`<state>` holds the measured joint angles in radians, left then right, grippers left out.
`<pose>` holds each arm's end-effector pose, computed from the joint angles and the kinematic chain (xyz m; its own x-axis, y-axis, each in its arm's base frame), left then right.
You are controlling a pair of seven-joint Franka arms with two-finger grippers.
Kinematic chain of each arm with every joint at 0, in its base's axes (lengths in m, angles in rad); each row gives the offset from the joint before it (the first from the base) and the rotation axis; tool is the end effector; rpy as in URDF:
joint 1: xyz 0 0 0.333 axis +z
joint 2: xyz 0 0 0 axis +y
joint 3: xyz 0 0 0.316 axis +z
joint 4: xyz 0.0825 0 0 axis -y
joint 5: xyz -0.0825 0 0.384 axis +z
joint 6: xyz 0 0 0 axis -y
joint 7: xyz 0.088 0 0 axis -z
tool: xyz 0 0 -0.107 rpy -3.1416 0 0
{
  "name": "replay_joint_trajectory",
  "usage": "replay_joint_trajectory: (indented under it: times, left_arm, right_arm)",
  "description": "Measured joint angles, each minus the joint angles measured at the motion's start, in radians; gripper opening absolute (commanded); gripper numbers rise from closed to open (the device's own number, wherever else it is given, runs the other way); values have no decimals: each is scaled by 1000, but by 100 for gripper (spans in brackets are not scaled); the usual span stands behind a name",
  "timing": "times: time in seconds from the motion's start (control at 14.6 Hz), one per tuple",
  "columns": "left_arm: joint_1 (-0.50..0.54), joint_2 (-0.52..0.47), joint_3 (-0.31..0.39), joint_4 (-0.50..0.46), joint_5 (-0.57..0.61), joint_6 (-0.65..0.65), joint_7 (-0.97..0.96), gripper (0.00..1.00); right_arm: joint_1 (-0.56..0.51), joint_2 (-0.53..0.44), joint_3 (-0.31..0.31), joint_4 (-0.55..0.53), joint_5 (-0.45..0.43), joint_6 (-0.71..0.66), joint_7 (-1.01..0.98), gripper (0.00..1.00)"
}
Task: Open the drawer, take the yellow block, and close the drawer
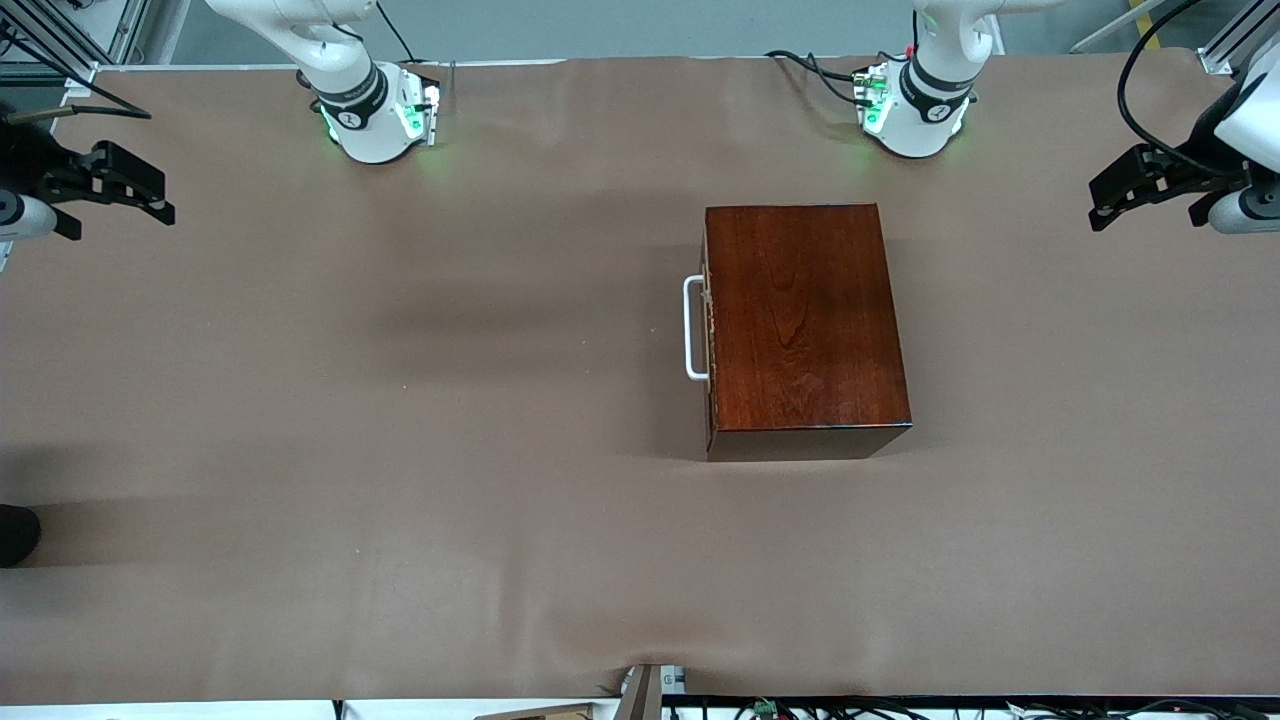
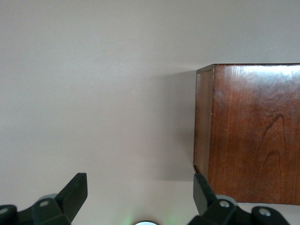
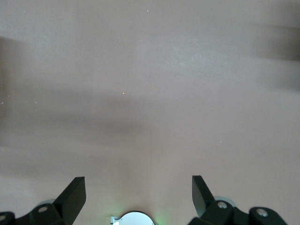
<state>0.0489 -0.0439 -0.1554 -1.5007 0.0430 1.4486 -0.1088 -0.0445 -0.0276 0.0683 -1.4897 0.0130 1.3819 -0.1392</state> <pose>0.5253 -0.0533 0.6701 1.0000 0.0076 -0.0032 0.0074 -0.9987 -0.0501 0.5255 0.0147 0.6611 0.9833 0.1644 -0.0779 0.1632 -0.9863 -0.0220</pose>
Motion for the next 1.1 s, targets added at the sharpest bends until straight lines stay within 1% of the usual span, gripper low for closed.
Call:
replay_joint_trajectory:
  times: [0.76, 0.96, 1.1]
  left_arm:
    - [0, 0, -4, 2, 0, -1, 0, 100]
    - [-9, 1, -36, 1, -6, -2, -5, 100]
    - [-14, 11, -90, 1, -7, -2, -44, 100]
  right_arm:
    - [0, 0, 0, 0, 0, 0, 0, 100]
    - [0, 0, 0, 0, 0, -1, 0, 100]
    - [0, 0, 0, 0, 0, -3, 0, 100]
